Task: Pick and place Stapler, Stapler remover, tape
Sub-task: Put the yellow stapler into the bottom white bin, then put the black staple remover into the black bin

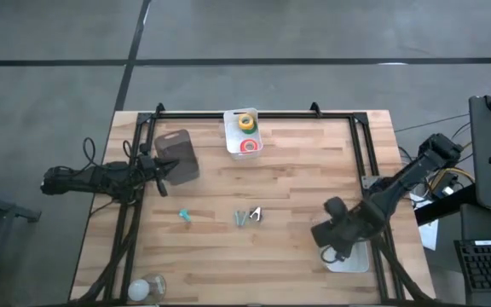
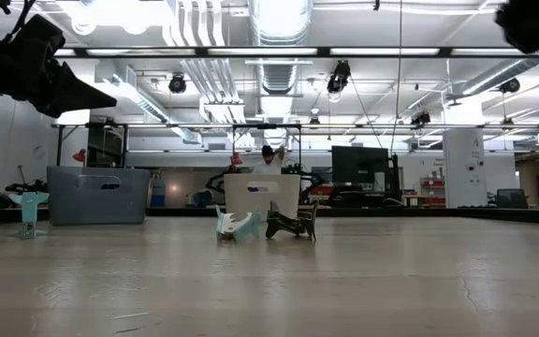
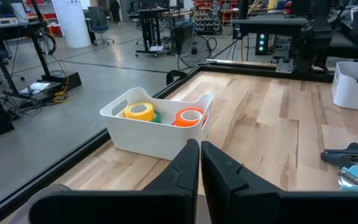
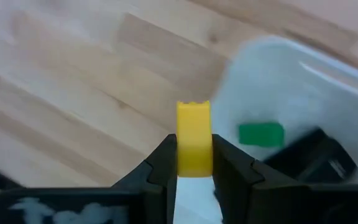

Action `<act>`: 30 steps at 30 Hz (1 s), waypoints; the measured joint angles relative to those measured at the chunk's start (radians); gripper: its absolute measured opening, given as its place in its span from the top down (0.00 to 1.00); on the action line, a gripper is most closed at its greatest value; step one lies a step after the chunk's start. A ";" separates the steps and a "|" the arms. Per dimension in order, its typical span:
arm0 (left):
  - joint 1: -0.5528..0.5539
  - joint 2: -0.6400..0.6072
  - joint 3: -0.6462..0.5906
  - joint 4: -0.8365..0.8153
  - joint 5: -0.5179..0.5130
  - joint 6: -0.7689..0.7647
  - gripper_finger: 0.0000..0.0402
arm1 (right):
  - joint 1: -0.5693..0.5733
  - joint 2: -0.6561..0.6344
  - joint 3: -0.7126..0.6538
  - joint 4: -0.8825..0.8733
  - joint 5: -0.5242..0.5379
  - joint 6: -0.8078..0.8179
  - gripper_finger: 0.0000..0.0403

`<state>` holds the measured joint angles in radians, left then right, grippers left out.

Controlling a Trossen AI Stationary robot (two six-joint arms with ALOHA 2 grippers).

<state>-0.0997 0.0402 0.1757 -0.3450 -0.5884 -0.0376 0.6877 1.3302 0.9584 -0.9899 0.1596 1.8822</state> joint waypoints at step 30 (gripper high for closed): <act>0.000 0.000 0.000 0.000 0.000 0.000 0.95 | 0.016 0.009 -0.055 0.000 -0.026 0.194 0.54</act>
<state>-0.0997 0.0402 0.1753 -0.3454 -0.5884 -0.0376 0.7033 1.3393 0.9031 -0.9902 0.1334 2.0764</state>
